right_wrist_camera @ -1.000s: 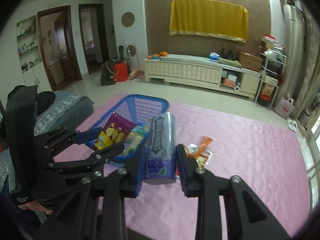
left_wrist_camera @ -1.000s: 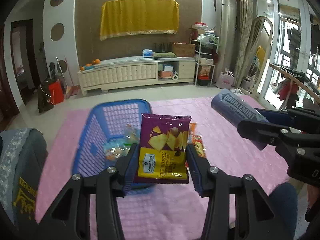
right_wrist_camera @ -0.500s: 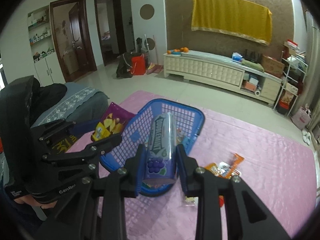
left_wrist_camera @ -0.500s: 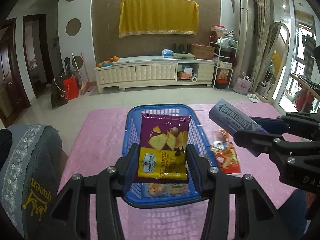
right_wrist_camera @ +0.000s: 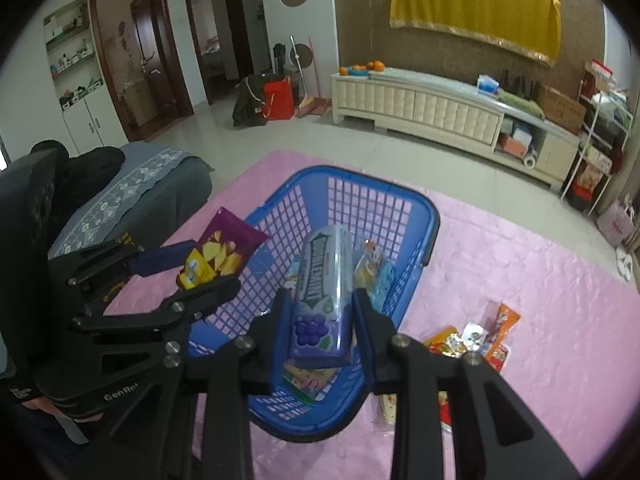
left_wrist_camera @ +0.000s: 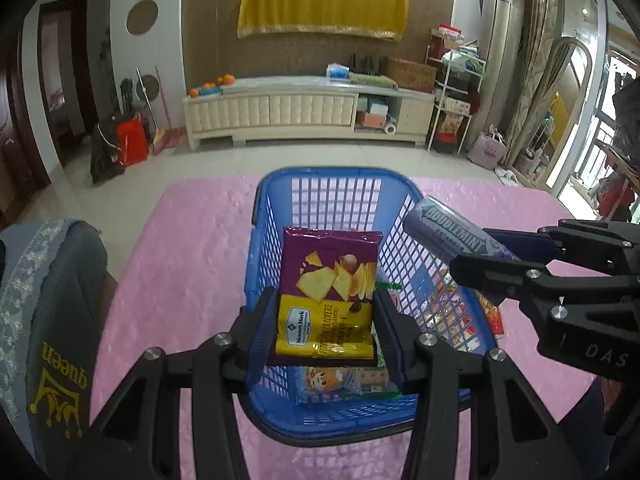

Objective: Organize snacks
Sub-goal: 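Carry the chips bag to the basket with left tool while right tool carries gum tube, then drop the chips bag from the left gripper while the right releases the gum tube, then move both tools back from the basket to the remaining snack pile, then grasp the orange stick snack with the left gripper, then carry the orange stick snack to the basket with left tool while right grasps red bread pack, then open the left gripper to drop the orange stick into the basket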

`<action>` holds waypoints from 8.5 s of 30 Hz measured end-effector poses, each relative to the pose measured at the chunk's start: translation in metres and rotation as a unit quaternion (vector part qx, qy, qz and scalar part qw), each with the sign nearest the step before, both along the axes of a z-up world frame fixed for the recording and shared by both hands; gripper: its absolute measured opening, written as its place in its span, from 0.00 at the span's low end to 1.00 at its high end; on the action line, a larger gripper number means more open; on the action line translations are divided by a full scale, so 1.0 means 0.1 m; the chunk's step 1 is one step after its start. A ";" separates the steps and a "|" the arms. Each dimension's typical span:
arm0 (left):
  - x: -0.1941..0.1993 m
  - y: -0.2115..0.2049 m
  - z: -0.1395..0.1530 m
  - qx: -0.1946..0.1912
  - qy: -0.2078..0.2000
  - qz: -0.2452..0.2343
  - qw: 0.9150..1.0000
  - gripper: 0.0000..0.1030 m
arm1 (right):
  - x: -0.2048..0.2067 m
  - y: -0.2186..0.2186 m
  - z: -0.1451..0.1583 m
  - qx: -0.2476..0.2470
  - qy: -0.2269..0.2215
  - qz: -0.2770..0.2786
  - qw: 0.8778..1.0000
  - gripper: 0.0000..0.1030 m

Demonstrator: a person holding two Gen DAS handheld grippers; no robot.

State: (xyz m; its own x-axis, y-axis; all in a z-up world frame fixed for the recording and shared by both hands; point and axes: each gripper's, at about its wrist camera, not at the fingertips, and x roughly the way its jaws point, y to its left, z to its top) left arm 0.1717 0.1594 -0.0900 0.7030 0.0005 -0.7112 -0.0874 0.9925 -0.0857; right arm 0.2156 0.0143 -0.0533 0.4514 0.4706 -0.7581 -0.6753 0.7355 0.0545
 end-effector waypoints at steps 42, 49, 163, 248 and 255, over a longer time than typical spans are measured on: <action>-0.27 0.27 -0.02 -0.033 -0.019 0.015 0.999 0.75 | 0.04 0.15 -0.26 -0.049 0.041 -0.052 0.997 0.30; -0.33 0.22 0.03 -0.032 -0.024 0.010 0.999 0.75 | -0.07 0.14 -0.19 -0.044 0.033 -0.053 0.997 0.30; 2.03 -2.41 -1.13 0.071 0.184 -0.102 0.975 0.52 | 1.37 -2.55 -1.03 -0.032 0.057 -0.245 0.967 1.00; 0.61 -0.62 -0.49 -0.020 0.094 -0.032 0.995 0.45 | 1.05 -0.73 -1.25 -0.080 0.123 0.029 0.989 0.56; 0.44 -0.66 -0.36 -0.008 0.078 -0.031 0.996 0.47 | 0.85 -0.83 -1.00 -0.071 0.101 0.018 0.992 0.56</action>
